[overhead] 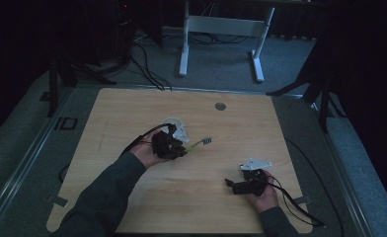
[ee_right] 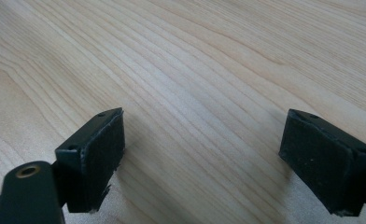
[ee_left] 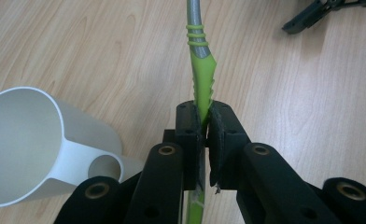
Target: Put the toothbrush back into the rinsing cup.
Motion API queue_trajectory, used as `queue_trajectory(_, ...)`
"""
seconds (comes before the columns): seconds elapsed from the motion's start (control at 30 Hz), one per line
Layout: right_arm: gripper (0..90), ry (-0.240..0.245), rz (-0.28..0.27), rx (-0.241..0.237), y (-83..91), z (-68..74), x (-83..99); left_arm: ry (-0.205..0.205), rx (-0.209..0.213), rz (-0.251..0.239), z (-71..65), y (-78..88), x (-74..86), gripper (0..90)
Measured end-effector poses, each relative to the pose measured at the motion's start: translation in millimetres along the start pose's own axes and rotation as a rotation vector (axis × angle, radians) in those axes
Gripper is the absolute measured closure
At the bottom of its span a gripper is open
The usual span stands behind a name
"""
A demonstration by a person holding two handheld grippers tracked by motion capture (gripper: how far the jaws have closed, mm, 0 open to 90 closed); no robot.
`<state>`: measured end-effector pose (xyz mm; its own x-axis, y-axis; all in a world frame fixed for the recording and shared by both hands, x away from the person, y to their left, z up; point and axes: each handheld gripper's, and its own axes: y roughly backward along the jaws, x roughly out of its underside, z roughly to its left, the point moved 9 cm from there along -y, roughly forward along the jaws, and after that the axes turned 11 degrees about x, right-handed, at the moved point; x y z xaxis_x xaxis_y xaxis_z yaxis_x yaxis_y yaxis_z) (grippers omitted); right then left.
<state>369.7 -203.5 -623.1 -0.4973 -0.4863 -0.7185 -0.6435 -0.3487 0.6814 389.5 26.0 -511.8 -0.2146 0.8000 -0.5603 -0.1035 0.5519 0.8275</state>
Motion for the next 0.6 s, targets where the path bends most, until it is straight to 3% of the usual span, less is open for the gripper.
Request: queue_trajectory(0.6,13.5,0.000,0.000,-0.001,0.0,0.0,0.0,0.012,-0.012,-0.051,2.5,4.9,-5.2,83.5)
